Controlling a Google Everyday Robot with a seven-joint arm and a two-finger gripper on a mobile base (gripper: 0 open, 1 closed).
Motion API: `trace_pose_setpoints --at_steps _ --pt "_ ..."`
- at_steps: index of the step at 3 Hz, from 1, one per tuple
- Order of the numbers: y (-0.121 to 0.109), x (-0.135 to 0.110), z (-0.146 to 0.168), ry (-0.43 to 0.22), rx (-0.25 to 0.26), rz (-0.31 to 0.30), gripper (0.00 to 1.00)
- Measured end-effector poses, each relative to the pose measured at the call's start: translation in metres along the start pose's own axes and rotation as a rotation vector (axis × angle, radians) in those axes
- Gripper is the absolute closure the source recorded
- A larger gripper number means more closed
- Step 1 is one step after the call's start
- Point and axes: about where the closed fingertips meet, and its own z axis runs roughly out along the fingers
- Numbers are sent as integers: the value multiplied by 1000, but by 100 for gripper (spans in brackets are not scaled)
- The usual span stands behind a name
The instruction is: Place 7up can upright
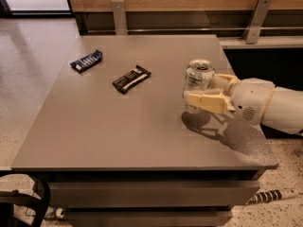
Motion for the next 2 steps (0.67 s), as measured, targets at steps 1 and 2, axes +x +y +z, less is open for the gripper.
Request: trace_pose_setpoints --at_steps 1,2 --pt "10 11 4 -3 22 -47 100" --pt "15 16 6 8 29 -67 100"
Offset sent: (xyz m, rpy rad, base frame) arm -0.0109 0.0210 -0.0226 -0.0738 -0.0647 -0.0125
